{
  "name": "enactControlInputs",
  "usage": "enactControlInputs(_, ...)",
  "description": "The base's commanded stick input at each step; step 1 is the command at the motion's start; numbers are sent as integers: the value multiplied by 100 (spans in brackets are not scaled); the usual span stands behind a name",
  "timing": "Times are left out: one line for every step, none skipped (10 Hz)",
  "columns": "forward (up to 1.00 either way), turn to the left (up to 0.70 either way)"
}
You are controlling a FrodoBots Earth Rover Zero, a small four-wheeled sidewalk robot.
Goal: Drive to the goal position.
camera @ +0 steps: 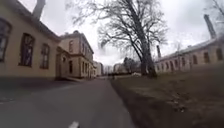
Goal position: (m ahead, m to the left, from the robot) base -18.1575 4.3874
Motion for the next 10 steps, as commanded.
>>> enactControlInputs(100, 0)
enactControlInputs(100, 0)
enactControlInputs(77, 23)
enactControlInputs(39, 61)
enactControlInputs(0, 100)
enactControlInputs(0, 100)
enactControlInputs(0, 100)
enactControlInputs(0, 100)
enactControlInputs(0, 100)
enactControlInputs(0, 100)
